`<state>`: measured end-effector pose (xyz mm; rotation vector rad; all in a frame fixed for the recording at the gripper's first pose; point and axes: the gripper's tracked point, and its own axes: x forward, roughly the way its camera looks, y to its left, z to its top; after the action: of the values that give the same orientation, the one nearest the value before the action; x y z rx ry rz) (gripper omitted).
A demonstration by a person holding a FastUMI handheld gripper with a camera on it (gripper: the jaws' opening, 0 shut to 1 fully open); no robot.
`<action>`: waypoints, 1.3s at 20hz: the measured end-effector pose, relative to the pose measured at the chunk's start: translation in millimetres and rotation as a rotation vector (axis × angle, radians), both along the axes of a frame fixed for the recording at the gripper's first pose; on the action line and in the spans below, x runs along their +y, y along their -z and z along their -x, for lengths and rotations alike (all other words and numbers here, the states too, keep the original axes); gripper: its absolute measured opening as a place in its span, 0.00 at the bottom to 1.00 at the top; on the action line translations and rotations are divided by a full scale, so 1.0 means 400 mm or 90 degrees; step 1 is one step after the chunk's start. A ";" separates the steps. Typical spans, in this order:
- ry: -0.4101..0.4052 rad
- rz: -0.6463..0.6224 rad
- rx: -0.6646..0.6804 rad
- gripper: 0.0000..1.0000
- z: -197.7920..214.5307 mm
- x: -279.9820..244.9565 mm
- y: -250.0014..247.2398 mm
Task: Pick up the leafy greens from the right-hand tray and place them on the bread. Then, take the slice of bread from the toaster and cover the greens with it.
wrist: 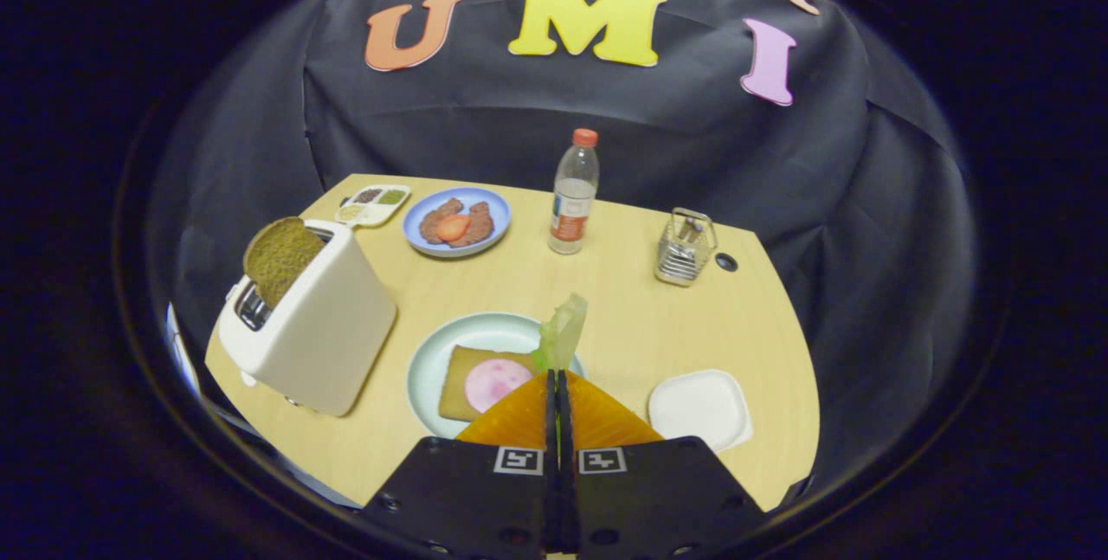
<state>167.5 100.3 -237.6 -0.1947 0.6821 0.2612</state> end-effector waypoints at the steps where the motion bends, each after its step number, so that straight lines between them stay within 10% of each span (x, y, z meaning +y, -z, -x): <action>1: -0.010 -0.006 0.001 0.00 -0.005 0.038 -0.002; 14: -0.118 -0.081 0.101 0.00 0.010 0.250 0.090; 26: -0.039 -0.003 0.127 0.00 -0.145 0.065 0.276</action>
<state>225.7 126.3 -347.9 -0.1865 0.8743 0.3445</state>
